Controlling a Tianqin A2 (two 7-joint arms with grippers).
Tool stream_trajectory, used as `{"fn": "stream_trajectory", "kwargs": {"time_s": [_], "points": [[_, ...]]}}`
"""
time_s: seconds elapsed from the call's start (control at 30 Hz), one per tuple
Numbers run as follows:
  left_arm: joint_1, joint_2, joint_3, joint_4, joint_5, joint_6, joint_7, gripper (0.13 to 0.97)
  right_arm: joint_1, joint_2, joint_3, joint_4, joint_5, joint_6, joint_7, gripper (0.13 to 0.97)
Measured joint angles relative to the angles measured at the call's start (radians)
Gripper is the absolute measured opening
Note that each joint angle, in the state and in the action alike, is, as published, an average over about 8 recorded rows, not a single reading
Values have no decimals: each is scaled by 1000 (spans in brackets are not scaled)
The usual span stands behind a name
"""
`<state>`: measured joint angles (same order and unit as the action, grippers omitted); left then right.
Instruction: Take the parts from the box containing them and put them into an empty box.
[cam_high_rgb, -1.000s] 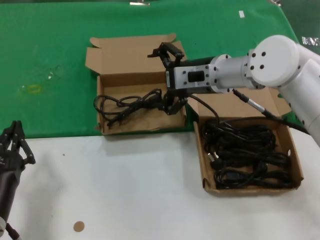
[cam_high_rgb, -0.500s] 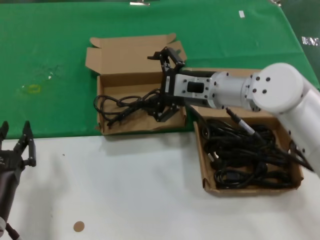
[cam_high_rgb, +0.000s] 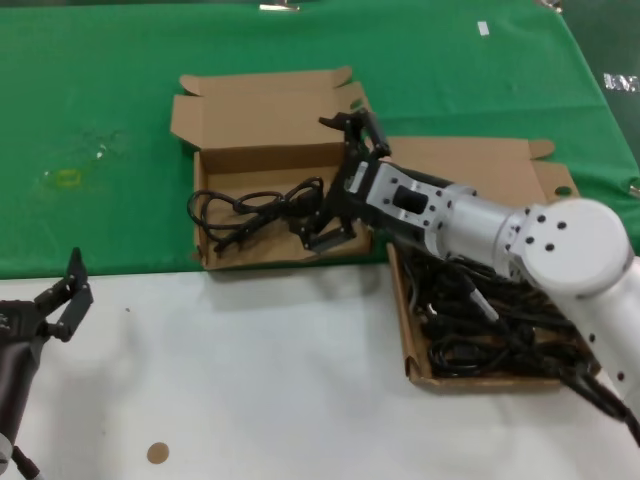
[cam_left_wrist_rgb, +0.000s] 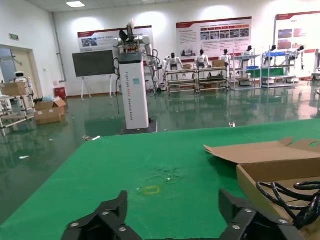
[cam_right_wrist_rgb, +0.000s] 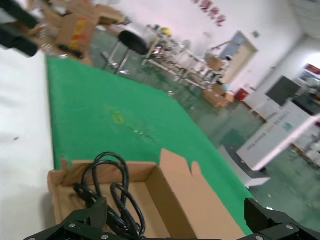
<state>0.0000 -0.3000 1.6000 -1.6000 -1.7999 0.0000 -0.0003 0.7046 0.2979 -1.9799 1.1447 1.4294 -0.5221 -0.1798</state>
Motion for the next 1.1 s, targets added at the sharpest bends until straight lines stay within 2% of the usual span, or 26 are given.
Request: {"fn": "stream_trajectory", "kwargs": {"time_s": [0.07, 0.1, 0.37, 0.67, 0.8, 1.1], "points": [[0, 0, 0, 0, 0, 0, 0, 542, -28, 0, 15, 18, 15, 21, 7, 966], [0, 0, 0, 0, 0, 0, 0, 542, -42, 0, 23, 27, 22, 31, 11, 966], [0, 0, 0, 0, 0, 0, 0, 753, -155, 0, 83, 100, 81, 114, 39, 966], [0, 0, 0, 0, 0, 0, 0, 892, -283, 1, 152, 183, 149, 209, 72, 966], [0, 0, 0, 0, 0, 0, 0, 892, -339, 1, 182, 219, 178, 251, 86, 966], [0, 0, 0, 0, 0, 0, 0, 959, -466, 1, 251, 301, 245, 345, 119, 966]]}}
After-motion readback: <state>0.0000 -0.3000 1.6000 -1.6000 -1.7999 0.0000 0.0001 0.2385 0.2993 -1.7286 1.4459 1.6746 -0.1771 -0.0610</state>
